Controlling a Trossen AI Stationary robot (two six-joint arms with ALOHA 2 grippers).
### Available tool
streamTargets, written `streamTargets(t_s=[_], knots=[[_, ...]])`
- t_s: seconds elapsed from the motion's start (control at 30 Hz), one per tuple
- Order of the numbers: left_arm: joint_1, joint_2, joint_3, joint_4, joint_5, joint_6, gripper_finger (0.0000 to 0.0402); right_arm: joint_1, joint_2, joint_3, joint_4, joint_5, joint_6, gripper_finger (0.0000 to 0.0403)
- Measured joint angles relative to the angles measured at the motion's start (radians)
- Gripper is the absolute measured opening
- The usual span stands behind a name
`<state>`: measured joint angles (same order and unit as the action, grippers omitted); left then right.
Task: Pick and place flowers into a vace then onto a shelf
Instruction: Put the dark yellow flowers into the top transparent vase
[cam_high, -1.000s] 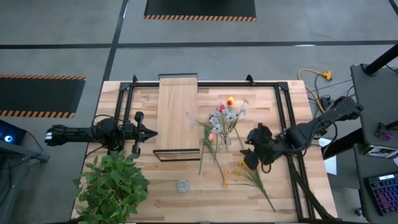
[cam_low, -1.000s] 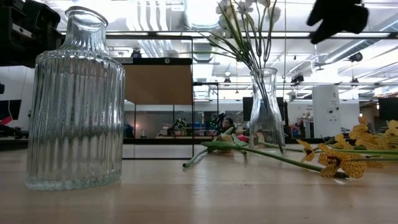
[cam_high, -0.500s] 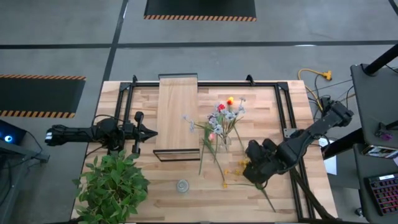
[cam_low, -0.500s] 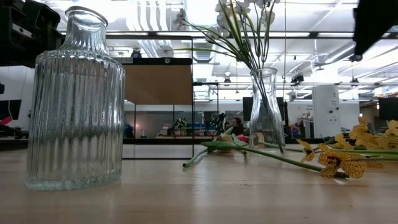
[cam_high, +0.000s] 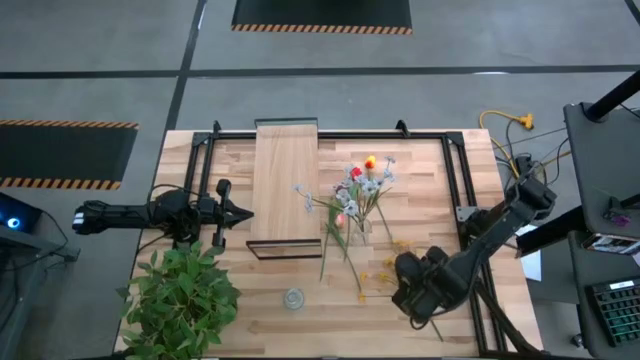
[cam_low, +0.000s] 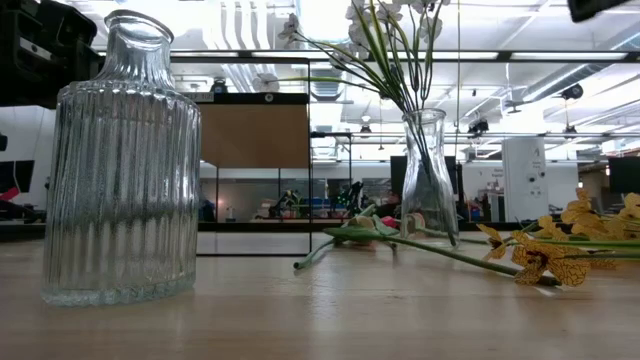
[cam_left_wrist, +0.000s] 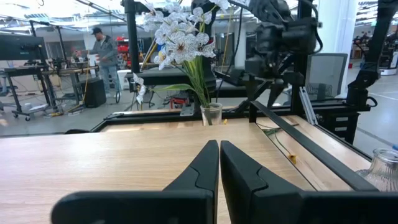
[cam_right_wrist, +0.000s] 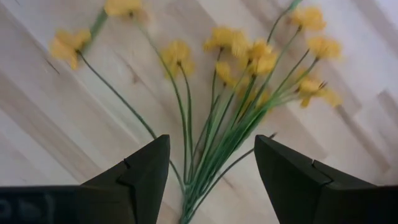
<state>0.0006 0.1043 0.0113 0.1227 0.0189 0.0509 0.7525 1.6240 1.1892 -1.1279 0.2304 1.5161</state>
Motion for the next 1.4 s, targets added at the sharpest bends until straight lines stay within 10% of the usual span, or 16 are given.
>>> streamTargets(t_s=[0.33,1.4], knots=[[0.0,0.0,0.0,0.0,0.0,0.0,0.0,0.034,0.135,-0.001,0.042,-0.184,0.092,0.0226],[0.0,0.0,0.0,-0.037,0.0,0.0,0.0,0.037,0.191,-0.169,0.27,-0.231,0.094,0.0177]])
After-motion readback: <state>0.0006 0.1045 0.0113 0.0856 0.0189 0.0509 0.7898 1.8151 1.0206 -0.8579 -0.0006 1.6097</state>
